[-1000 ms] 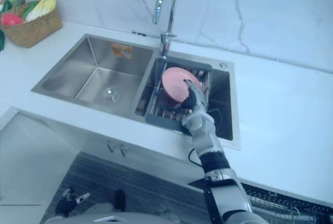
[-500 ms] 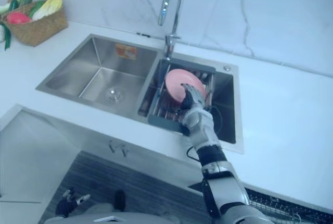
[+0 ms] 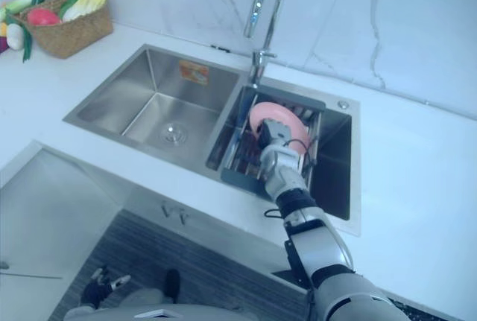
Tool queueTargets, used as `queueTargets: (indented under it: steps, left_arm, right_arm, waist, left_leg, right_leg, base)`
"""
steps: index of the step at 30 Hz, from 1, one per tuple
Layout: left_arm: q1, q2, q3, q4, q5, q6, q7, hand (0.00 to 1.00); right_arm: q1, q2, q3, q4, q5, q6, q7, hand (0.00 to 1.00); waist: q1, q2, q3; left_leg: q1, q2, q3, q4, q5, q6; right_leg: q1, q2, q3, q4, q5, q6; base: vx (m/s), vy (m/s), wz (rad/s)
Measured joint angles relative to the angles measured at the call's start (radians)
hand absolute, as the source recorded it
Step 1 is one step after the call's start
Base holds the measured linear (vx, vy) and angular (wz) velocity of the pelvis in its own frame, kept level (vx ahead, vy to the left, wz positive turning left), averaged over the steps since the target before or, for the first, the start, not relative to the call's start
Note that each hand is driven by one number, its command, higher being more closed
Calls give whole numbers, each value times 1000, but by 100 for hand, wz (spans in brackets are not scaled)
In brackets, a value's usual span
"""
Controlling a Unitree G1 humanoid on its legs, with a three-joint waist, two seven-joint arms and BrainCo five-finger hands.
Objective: Walk over to the sink, pick up the cup, carry it to the dishwasher, place the cup inside the dishwasher, then close the dishwasher door
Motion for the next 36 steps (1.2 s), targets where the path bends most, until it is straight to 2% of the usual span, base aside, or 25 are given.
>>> queueTargets:
  steps: [2, 8, 13, 17, 27, 30, 33, 36]
  left_arm:
    - [0, 1, -4, 0, 0, 0, 0, 0]
    - [1, 2, -4, 0, 0, 0, 0, 0]
    - [1, 2, -5, 0, 0, -3, 0, 0]
    - [4, 2, -4, -1, 0, -4, 2, 0]
    - [8, 2, -4, -2, 0, -14, 8, 0]
    - [7, 1, -4, -4, 0, -16, 11, 0]
    - [8, 1, -4, -4, 0, -16, 13, 0]
    - [9, 1, -2, -4, 0, -16, 17, 0]
  right_arm:
    - [0, 0, 0, 1, 0, -4, -13, 100]
    - [-4, -15, -3, -1, 5, -60, -81, 100]
    - [-4, -42, -4, -15, 47, -111, -83, 100]
    - [-4, -53, -37, -81, 92, -133, -85, 100]
    - [4, -82, -93, -219, 243, -185, -109, 100]
    - [17, -81, -149, -248, 292, -201, -111, 100]
    - [20, -81, -155, -253, 322, -205, -115, 100]
    - [56, -81, -182, -333, 350, -219, -121, 100]
  waist:
    - [1, 1, 1]
    - [1, 4, 3]
    - [-5, 17, 11]
    - [-20, 29, 17]
    - [-45, 33, 19]
    - [-46, 33, 19]
    - [-50, 33, 19]
    - [-50, 33, 19]
  left_leg:
    - [0, 1, -2, 0, 0, 0]
    - [-2, -1, 0, 0, 0, 0]
    - [0, 0, 3, 0, 0, 1]
    - [2, 0, 7, 0, 1, 1]
    - [14, 4, 35, 0, 0, -1]
    - [16, 6, 39, 0, -2, -2]
    - [20, 9, 49, 0, -5, -6]
    - [22, 10, 60, 0, -9, -10]
  right_leg:
    - [0, 0, 0, 2, -1, 0]
    - [-1, -2, 1, 1, -1, 2]
    - [0, -2, 3, 1, 1, 3]
    - [0, -2, 7, 1, 4, 3]
    - [0, -3, 32, -1, 5, 3]
    - [0, -3, 35, -1, 5, 2]
    - [0, -2, 44, 0, 6, 1]
    - [-1, -2, 54, -1, 8, 1]
  base:
    - [-15, 1, 2]
    - [0, 0, 0]
    - [0, 0, 0]
    - [0, 0, -2]
    - [0, -2, -7]
    - [-7, -3, -4]
    - [-9, -1, -8]
    - [-2, 1, -7]
